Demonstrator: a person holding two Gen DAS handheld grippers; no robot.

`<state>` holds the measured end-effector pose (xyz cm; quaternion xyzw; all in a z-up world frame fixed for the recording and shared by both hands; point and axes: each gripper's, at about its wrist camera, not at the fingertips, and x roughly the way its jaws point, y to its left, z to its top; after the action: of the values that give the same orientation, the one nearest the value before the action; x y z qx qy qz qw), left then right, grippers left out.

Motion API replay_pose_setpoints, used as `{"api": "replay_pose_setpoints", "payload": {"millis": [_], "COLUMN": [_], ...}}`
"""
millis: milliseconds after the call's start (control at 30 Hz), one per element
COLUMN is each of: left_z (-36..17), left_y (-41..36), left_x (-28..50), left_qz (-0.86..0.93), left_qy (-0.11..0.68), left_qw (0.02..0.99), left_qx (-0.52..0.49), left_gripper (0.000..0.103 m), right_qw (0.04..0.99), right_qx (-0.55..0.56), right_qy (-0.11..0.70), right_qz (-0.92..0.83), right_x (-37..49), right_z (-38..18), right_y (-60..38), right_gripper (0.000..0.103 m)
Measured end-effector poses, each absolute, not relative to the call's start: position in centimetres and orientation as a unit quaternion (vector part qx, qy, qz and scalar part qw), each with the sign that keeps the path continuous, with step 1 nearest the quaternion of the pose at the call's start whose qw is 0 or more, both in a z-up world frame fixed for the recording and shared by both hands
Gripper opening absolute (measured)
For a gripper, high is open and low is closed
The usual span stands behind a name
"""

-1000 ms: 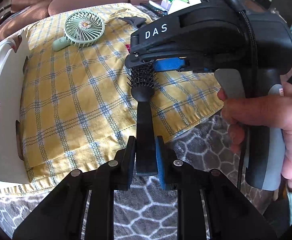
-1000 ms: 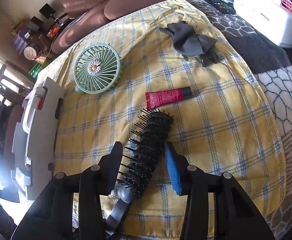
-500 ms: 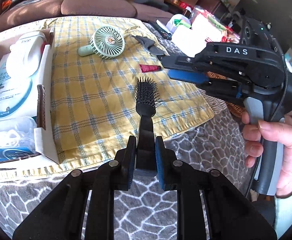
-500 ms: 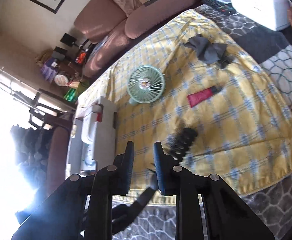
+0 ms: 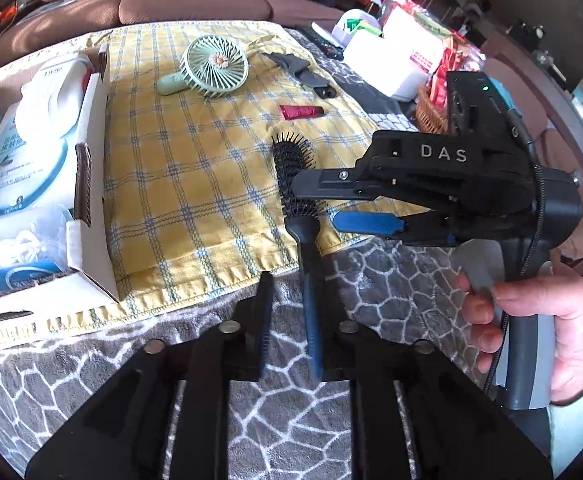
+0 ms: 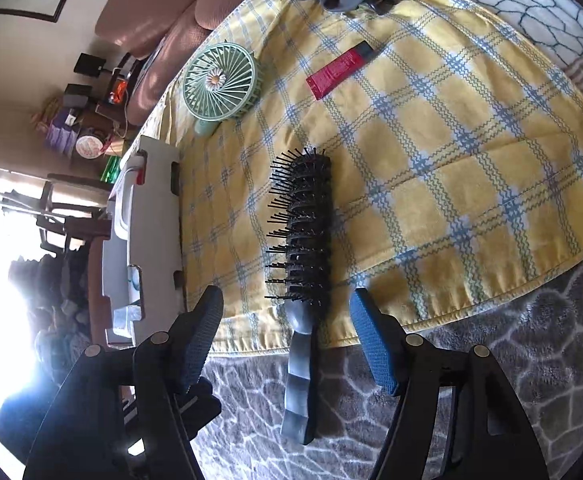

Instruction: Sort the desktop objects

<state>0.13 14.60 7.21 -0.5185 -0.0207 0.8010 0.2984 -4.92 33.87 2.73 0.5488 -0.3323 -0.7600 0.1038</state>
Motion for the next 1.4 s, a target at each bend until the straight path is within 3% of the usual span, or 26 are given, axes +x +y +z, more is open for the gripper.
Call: {"api": "replay_pose_setpoints", "payload": {"millis": [67, 167, 233, 300, 367, 767, 833, 867, 900, 933, 1000, 1200, 1400], "left_z": [6.7, 5.4, 4.3, 3.7, 3.7, 5.5, 5.9, 6.2, 6.4, 6.6, 7.1, 10.1, 14.7], "left_y": [15.5, 17.6, 19.0, 20.0, 20.3, 16.4, 16.7, 16.9, 16.9, 16.9, 16.7, 14.7, 8.5], "left_x": [0.6, 1.0, 1.2, 1.8, 2.0, 0.6, 1.4, 1.5, 1.7, 1.7, 1.5, 0.7, -1.0], "left_qz": [0.801, 0.794, 0.788, 0.797, 0.802, 0.777, 0.775, 0.774, 0.774, 0.774, 0.777, 0.786, 0.813], "left_qy": [-0.015, 0.009, 0.025, 0.056, 0.070, -0.035, -0.046, -0.047, -0.048, -0.049, -0.052, -0.087, -0.129], "left_qw": [0.300, 0.299, 0.298, 0.287, 0.286, 0.316, 0.327, 0.331, 0.334, 0.336, 0.339, 0.353, 0.346], "left_qx": [-0.518, -0.529, -0.539, -0.528, -0.519, -0.543, -0.539, -0.537, -0.536, -0.534, -0.528, -0.501, -0.451], "left_gripper": [0.048, 0.049, 0.047, 0.022, 0.021, 0.018, 0.019, 0.019, 0.019, 0.019, 0.019, 0.018, 0.018], "right_qw": [0.103, 0.096, 0.097, 0.100, 0.104, 0.122, 0.118, 0.117, 0.120, 0.128, 0.135, 0.180, 0.243], "right_qx": [0.549, 0.546, 0.545, 0.548, 0.550, 0.576, 0.576, 0.574, 0.570, 0.564, 0.545, 0.495, 0.458], "right_qy": [-0.325, -0.315, -0.307, -0.296, -0.293, -0.287, -0.285, -0.284, -0.289, -0.302, -0.338, -0.348, -0.306], "right_qz": [-0.763, -0.770, -0.774, -0.776, -0.775, -0.756, -0.757, -0.759, -0.760, -0.758, -0.756, -0.776, -0.799], "right_x": [-5.1, -5.7, -5.9, -5.9, -5.9, -6.6, -6.7, -6.8, -6.8, -6.6, -6.1, -5.8, -7.8], "right_z": [2.9, 3.7, 4.2, 4.4, 4.4, 3.2, 3.3, 3.4, 3.4, 3.2, 3.5, 8.1, 15.3], "right_y": [34.0, 34.6, 34.8, 34.7, 34.7, 33.1, 32.9, 32.9, 33.0, 33.2, 34.0, 32.7, 25.6], "right_gripper": [0.069, 0.069, 0.069, 0.069, 0.069, 0.069, 0.063, 0.053, 0.035, 0.032, 0.030, 0.025, 0.025]}}
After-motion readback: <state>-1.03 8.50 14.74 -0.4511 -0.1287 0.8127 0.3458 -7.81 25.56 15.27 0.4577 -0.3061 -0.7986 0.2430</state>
